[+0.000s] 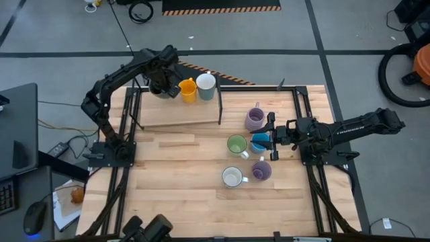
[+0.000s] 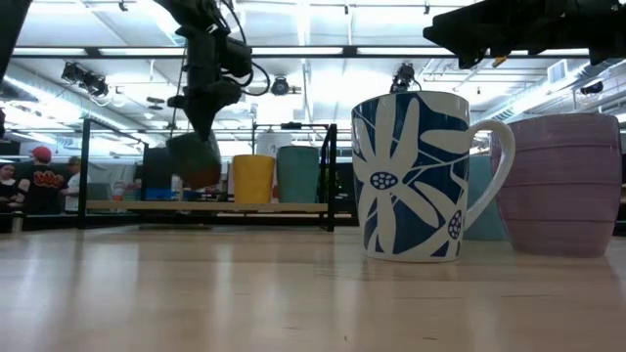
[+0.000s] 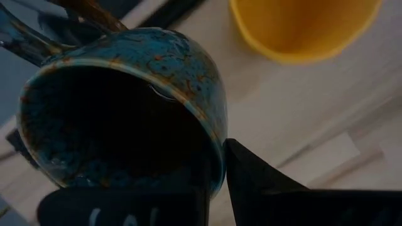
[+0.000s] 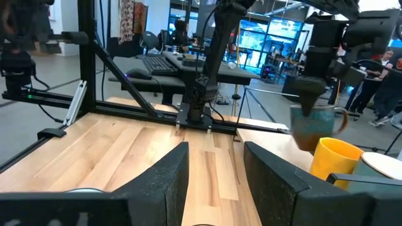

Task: Place coffee mugs
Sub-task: Put the dark blue patterned mug on the shelf

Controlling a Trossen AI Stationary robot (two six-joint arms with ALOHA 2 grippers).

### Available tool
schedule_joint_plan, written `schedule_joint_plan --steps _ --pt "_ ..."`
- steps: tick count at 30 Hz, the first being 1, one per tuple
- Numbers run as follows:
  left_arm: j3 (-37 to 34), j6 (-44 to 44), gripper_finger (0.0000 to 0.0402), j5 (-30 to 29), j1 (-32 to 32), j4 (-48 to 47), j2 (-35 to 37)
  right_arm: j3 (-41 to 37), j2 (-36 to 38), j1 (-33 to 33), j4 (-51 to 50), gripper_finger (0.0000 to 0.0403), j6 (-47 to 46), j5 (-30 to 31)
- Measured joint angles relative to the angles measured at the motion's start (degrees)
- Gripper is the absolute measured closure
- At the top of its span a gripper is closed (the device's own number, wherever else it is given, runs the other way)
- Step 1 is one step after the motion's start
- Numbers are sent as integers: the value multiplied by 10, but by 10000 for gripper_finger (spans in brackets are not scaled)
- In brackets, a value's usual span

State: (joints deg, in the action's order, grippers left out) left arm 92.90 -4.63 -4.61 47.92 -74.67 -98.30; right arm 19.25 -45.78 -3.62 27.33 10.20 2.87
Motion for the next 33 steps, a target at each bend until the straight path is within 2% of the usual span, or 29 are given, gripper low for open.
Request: schedule_joint_plan --steps 9,23,33 --pt "0 28 365 4 8 1 -45 0 0 0 -2 245 0 0" --pt "12 88 364 16 13 -5 -49 0 0 0 -5 245 0 0" --pt "12 98 350 13 -10 0 -49 0 0 0 -8 245 0 0"
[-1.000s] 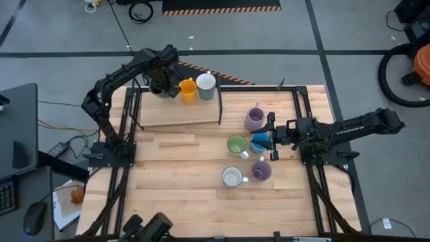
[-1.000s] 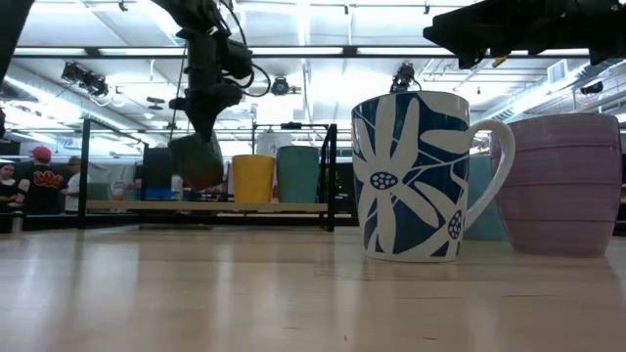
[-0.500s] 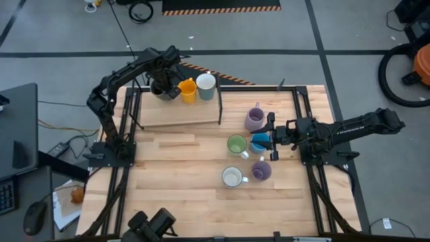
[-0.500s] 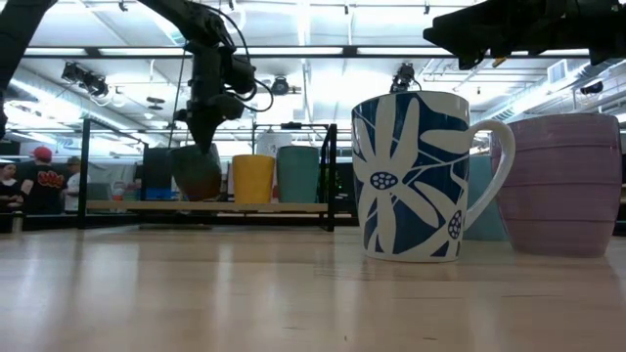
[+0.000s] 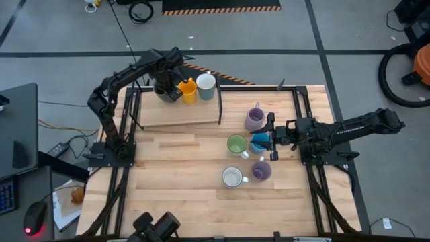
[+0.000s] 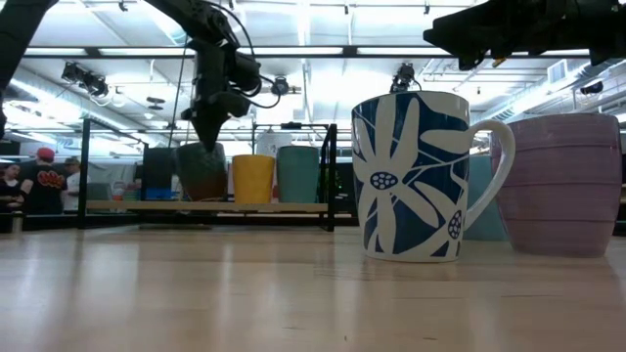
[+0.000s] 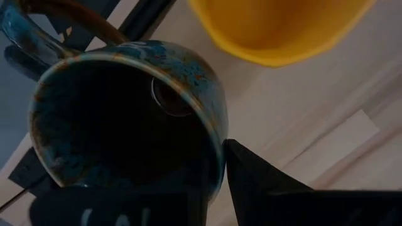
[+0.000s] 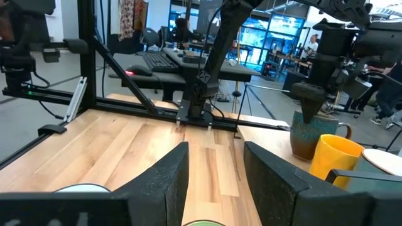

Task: Place coffee mugs
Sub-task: Put the dark blue patterned mug on the shelf

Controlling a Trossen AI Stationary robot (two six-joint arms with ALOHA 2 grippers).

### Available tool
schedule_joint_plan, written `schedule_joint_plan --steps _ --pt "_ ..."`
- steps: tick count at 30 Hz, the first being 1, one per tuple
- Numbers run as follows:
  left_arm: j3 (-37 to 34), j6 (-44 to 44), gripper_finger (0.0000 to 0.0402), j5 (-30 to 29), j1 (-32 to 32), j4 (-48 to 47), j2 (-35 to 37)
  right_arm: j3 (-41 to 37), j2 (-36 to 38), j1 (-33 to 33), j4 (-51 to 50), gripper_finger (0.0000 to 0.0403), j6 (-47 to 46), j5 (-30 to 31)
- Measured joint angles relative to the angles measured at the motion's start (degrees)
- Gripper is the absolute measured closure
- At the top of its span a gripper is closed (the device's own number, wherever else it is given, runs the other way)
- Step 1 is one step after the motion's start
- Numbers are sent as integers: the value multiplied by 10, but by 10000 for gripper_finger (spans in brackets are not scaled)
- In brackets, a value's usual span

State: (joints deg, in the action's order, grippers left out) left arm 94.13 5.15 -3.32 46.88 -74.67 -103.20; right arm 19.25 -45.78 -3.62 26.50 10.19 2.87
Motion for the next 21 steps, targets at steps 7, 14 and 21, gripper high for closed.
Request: schedule_joint_plan --steps 7,14,21 --pt "0 0 351 1 -9 6 0 0 0 0 -1 245 -6 0" --pt "0 0 351 -6 -21 12 0 0 0 0 -5 245 -9 0" --pt "1 1 325 -45 -38 18 0 0 0 0 -5 245 -13 0"
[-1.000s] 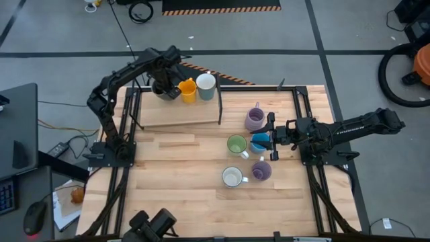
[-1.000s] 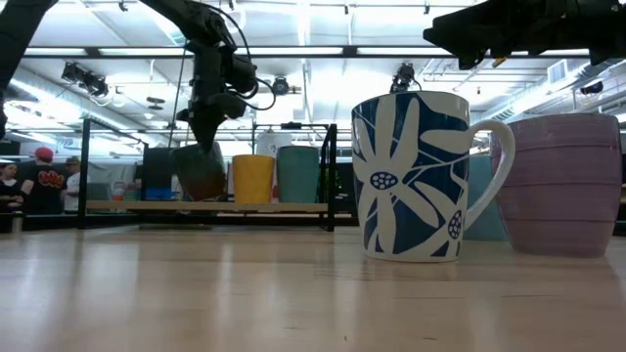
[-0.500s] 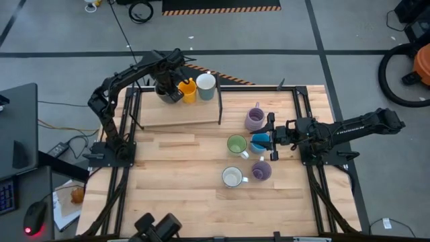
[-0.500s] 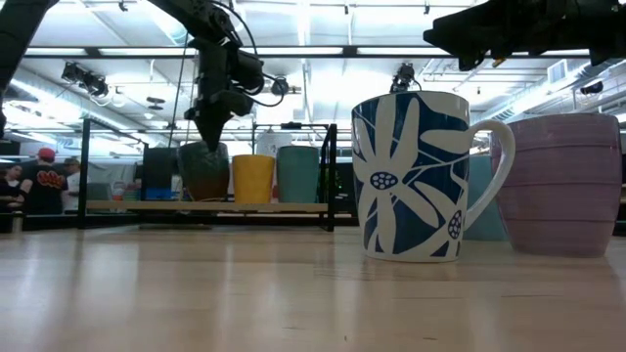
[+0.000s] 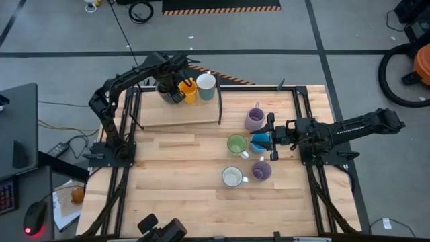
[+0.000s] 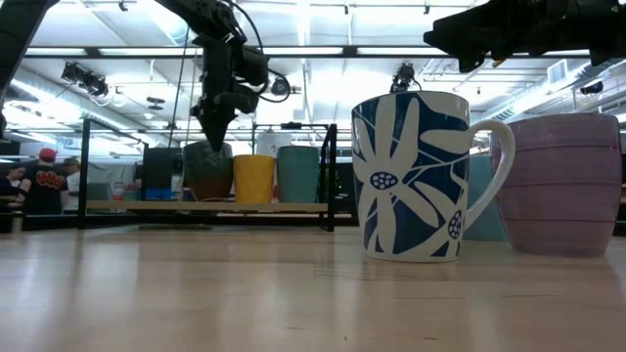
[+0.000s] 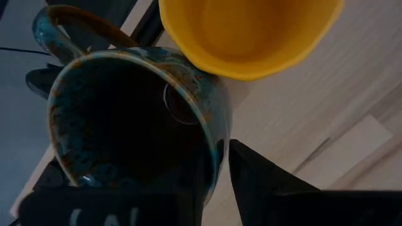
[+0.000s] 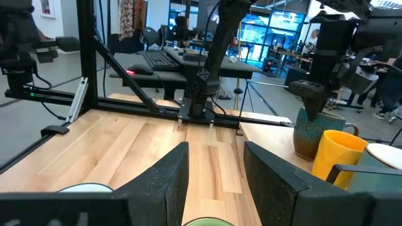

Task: Place coffee mugs
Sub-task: Put the dark blue patterned mug on the shelf

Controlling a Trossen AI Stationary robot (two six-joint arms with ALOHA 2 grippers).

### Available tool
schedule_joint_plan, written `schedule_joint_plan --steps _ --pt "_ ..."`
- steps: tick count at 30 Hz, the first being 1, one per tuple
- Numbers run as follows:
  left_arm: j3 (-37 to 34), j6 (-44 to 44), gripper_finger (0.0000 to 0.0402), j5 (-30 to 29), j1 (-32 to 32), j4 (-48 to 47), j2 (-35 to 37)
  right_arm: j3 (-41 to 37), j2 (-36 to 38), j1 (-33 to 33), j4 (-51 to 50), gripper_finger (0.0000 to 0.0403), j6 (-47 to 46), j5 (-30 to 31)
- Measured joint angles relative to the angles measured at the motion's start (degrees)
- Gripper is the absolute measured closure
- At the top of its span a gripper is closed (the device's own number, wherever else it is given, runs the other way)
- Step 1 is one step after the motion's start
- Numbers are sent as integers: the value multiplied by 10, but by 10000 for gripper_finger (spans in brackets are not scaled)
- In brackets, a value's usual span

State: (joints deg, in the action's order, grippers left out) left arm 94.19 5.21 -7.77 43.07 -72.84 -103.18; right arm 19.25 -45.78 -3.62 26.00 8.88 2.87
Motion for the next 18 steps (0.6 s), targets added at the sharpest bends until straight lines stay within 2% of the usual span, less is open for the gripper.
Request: schedule_joint_plan --steps 8,18 --pt "0 0 290 0 -8 -1 0 0 0 0 0 245 -4 0" --pt "0 12 287 1 -10 -5 0 0 0 0 -4 245 -4 0"
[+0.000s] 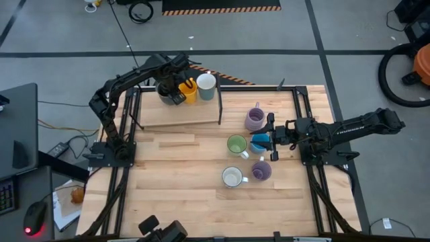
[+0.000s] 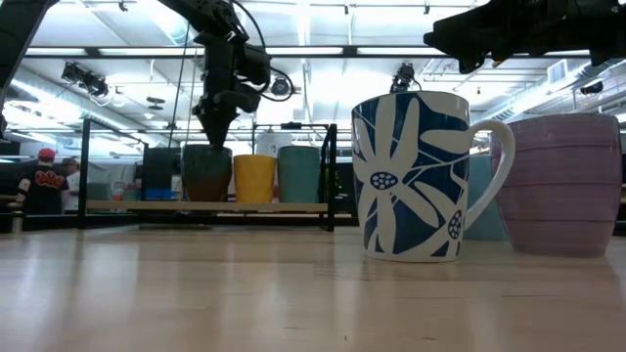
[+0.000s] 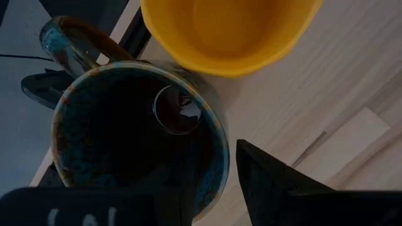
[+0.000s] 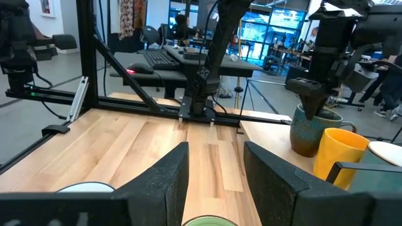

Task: Place coffee mugs
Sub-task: Put the dark blue patterned mug on the shelf, then put the blue and white mug on the shelf

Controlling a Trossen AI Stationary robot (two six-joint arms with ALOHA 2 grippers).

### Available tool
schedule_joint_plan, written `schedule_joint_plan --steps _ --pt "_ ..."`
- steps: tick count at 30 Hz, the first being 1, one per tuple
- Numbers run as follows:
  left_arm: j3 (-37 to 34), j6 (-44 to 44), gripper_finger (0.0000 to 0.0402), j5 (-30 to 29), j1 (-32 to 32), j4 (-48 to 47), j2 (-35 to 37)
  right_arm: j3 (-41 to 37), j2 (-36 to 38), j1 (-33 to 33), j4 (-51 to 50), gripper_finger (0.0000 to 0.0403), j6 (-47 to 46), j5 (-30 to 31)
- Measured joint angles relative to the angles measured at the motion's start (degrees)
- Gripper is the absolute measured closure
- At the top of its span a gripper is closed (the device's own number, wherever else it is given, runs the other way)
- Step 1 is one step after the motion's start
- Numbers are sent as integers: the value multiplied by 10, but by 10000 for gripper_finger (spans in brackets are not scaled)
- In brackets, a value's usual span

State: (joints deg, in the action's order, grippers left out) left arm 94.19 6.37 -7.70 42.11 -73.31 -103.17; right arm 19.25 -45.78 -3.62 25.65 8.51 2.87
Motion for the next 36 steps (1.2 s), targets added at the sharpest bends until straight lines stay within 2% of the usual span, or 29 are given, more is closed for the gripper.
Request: schedule_joint_plan --steps 9,16,18,22,27,30,33,36 --pt "4 17 287 -4 -3 -21 10 0 0 0 0 245 0 0" --pt "68 34 287 -17 -19 -44 10 0 0 0 -2 245 0 0" --pt "92 56 287 -11 -36 -47 10 0 0 0 -4 245 0 0" --pt "114 109 287 37 -85 -49 10 0 0 0 -8 245 0 0" --pt "104 92 287 36 -133 -85 10 0 0 0 -13 245 -11 0" --pt "89 69 287 65 -165 -98 10 0 0 0 -18 245 -15 0" --pt "77 49 287 112 -210 -70 10 0 0 0 -18 245 -15 0" --pt "60 48 287 122 -266 -10 9 0 0 0 -18 245 -15 0"
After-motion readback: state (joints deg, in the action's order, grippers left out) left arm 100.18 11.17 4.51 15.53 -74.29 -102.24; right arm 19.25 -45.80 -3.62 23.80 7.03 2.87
